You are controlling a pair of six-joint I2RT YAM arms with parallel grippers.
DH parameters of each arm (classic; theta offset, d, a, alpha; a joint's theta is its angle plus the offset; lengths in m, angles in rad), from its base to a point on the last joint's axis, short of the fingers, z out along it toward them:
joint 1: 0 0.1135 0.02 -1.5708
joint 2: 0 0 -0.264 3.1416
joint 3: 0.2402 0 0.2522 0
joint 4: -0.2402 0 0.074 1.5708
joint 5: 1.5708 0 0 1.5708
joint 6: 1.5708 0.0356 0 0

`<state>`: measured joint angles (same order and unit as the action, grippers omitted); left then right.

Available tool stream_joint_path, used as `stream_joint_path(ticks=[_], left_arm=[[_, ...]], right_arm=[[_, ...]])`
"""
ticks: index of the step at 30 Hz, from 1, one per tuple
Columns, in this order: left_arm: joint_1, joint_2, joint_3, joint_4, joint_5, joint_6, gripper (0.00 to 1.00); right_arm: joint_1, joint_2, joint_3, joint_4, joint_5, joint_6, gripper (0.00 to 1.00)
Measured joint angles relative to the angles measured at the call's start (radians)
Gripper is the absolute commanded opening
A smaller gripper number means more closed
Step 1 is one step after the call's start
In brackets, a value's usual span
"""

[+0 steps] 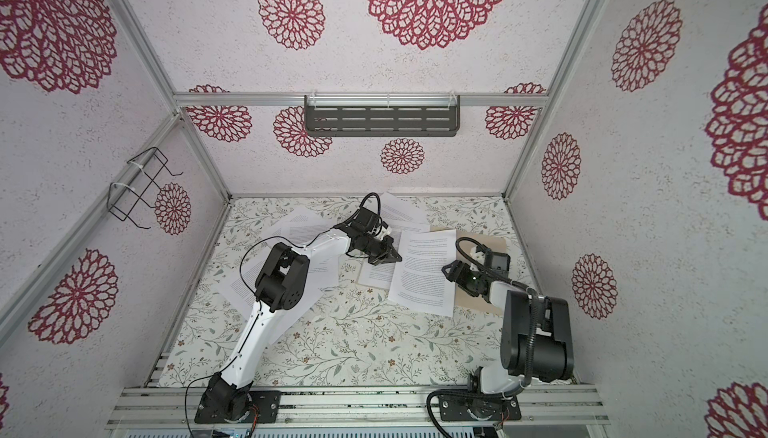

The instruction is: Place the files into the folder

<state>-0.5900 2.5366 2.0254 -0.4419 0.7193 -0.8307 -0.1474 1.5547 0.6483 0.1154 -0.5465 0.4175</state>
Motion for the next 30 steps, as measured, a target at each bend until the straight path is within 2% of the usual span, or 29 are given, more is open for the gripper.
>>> stream_joint_path(ticks=[4, 15, 25, 26, 27, 30], left_arm=[[0.0, 0.0, 0.0, 0.003, 0.004, 0.0, 0.0], [0.003, 0.0, 0.0, 0.013, 0.006, -0.008, 0.0], [0.014, 0.01, 0.0, 0.035, 0.026, -0.023, 0.0], [0.017, 0.01, 0.0, 0.04, 0.03, -0.027, 0.02], [0.018, 0.01, 0.0, 0.045, 0.034, -0.029, 0.04], [0.026, 0.01, 0.0, 0.071, 0.048, -0.047, 0.1]], right_arm=[[0.006, 0.022, 0.001, 0.003, 0.0, -0.011, 0.66], [0.013, 0.063, 0.013, 0.042, -0.022, -0.026, 0.43], [0.014, 0.041, 0.013, 0.04, -0.037, -0.026, 0.08], [0.014, 0.025, 0.013, 0.035, -0.039, -0.027, 0.02], [0.014, 0.007, 0.013, 0.028, -0.04, -0.025, 0.0], [0.014, -0.072, 0.014, -0.009, -0.049, -0.024, 0.0]])
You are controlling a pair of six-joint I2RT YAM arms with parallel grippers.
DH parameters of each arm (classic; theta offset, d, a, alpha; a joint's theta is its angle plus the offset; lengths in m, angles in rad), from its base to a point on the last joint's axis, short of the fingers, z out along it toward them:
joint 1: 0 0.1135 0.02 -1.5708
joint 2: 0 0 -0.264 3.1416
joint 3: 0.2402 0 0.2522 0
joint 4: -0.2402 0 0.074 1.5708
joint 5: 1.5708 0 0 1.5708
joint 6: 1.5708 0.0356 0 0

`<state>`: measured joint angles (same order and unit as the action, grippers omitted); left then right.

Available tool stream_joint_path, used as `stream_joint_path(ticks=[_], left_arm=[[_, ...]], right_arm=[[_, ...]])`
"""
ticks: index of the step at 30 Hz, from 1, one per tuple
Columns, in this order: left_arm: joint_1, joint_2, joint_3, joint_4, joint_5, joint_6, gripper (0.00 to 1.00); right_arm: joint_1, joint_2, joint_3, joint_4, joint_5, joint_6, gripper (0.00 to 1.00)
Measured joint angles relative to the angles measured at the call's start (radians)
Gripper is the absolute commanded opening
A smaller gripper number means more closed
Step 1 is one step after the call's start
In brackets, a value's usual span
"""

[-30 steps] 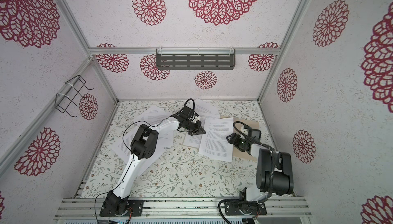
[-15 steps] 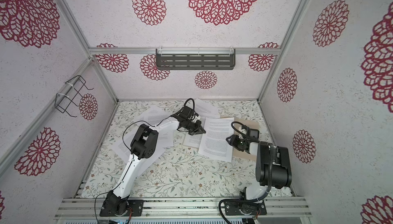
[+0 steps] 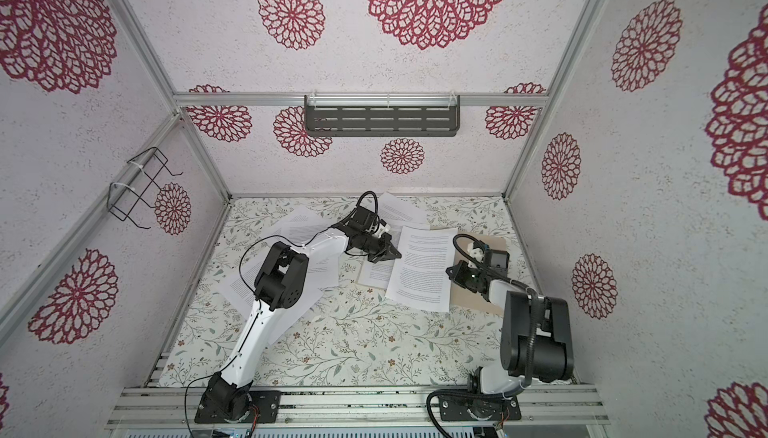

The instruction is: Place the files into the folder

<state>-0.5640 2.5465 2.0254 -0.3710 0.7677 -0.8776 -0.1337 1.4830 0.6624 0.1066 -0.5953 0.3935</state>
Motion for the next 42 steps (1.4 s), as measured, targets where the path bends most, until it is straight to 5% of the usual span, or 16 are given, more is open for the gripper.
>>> stream_joint_path(ticks=[4, 8, 18, 21, 35, 42], left_arm=[[0.013, -0.008, -0.001, 0.029, 0.011, -0.023, 0.29], [0.026, -0.09, -0.077, 0.082, 0.01, -0.056, 0.58], [0.099, -0.583, -0.435, 0.354, 0.006, -0.138, 0.81], [0.119, -0.752, -0.525, 0.353, -0.01, -0.08, 0.99], [0.135, -1.439, -1.07, 0.275, -0.244, 0.346, 0.97], [0.135, -1.502, -1.164, 0.285, -0.369, 0.405, 0.97]], right_arm=[[0.0, -0.095, 0.028, -0.077, -0.009, 0.0, 0.0], [-0.002, -0.179, 0.062, -0.147, -0.011, 0.003, 0.0], [-0.026, -0.217, 0.257, -0.424, 0.122, -0.077, 0.0], [-0.05, -0.189, 0.301, -0.481, 0.183, -0.123, 0.0], [-0.081, -0.005, 0.433, -0.584, 0.36, -0.279, 0.0], [-0.113, 0.062, 0.494, -0.636, 0.42, -0.307, 0.0]])
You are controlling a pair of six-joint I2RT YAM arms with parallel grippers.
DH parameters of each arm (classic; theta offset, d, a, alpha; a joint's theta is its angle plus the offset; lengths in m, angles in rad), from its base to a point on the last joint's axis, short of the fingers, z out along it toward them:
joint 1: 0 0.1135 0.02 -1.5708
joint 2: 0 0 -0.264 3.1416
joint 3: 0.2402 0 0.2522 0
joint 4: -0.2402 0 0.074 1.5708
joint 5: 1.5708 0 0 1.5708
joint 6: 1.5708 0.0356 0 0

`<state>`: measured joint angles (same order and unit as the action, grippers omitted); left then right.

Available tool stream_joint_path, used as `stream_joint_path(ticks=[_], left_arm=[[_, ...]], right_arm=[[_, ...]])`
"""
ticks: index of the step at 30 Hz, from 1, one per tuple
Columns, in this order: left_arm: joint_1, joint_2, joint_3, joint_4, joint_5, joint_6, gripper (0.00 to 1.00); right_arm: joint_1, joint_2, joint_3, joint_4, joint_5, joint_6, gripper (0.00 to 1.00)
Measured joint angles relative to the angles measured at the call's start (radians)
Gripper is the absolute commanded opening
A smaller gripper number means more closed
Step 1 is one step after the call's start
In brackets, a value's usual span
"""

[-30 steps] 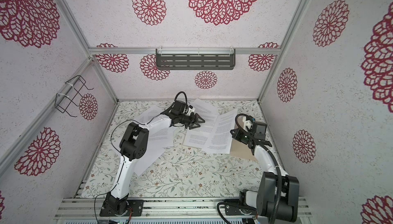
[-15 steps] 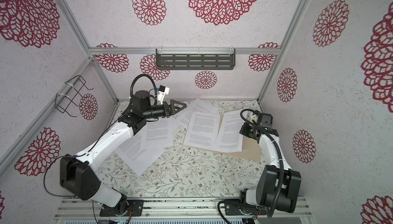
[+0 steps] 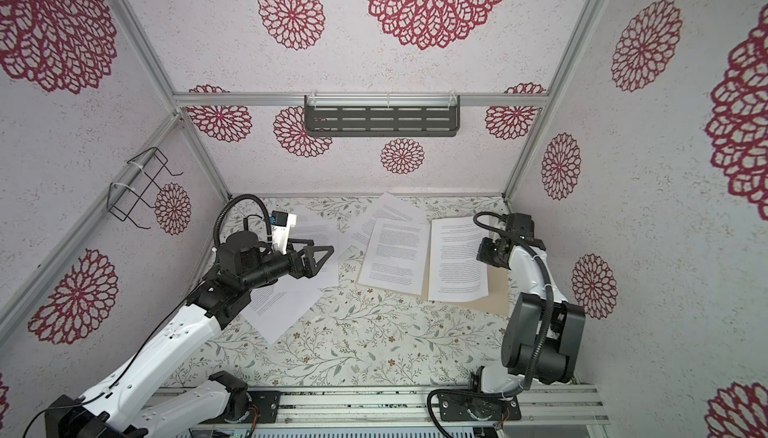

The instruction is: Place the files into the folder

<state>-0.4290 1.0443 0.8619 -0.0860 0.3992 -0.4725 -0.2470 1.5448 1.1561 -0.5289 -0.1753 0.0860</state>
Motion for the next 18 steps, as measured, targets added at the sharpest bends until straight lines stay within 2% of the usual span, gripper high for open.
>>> stream_joint_path(ticks=[8, 18], left_arm=[[0.0, 0.001, 0.0, 0.032, 0.007, 0.005, 0.97], [0.0, 0.011, 0.0, 0.048, 0.018, 0.004, 0.97]], right_arm=[[-0.073, 0.048, 0.043, -0.035, 0.059, -0.042, 0.0], [-0.079, 0.127, 0.072, -0.034, 0.066, -0.064, 0.0]])
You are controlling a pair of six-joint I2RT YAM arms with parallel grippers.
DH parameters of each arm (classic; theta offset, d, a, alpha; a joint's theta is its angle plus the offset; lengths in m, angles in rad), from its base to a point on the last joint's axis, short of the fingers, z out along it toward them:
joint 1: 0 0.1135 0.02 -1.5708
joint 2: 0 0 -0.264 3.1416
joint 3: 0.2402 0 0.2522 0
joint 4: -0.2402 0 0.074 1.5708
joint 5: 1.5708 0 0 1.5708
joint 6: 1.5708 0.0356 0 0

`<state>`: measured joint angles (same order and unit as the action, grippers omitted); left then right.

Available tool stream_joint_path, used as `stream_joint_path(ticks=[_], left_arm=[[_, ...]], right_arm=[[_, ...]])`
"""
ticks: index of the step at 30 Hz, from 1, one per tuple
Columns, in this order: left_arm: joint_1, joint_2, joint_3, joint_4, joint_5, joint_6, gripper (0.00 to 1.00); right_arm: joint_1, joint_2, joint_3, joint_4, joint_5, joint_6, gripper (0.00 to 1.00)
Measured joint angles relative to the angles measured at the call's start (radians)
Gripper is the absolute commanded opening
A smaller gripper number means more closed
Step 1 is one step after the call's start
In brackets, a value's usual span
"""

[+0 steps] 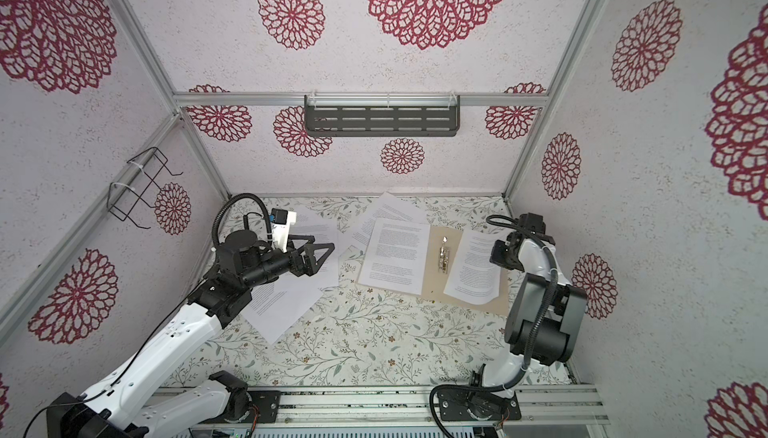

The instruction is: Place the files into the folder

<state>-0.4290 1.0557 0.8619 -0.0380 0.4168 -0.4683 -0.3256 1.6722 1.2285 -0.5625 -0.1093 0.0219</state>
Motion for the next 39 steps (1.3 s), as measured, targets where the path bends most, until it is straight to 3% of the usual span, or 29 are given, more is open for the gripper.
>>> stream_joint_path(ticks=[19, 39], left_arm=[[0.0, 0.011, 0.0, 0.004, 0.0, -0.003, 0.97], [0.0, 0.011, 0.0, 0.006, 0.0, -0.006, 0.97]], right_arm=[[0.042, -0.118, -0.173, 0.16, -0.084, -0.129, 0.0], [0.036, -0.057, -0.148, 0.244, -0.048, -0.27, 0.0]])
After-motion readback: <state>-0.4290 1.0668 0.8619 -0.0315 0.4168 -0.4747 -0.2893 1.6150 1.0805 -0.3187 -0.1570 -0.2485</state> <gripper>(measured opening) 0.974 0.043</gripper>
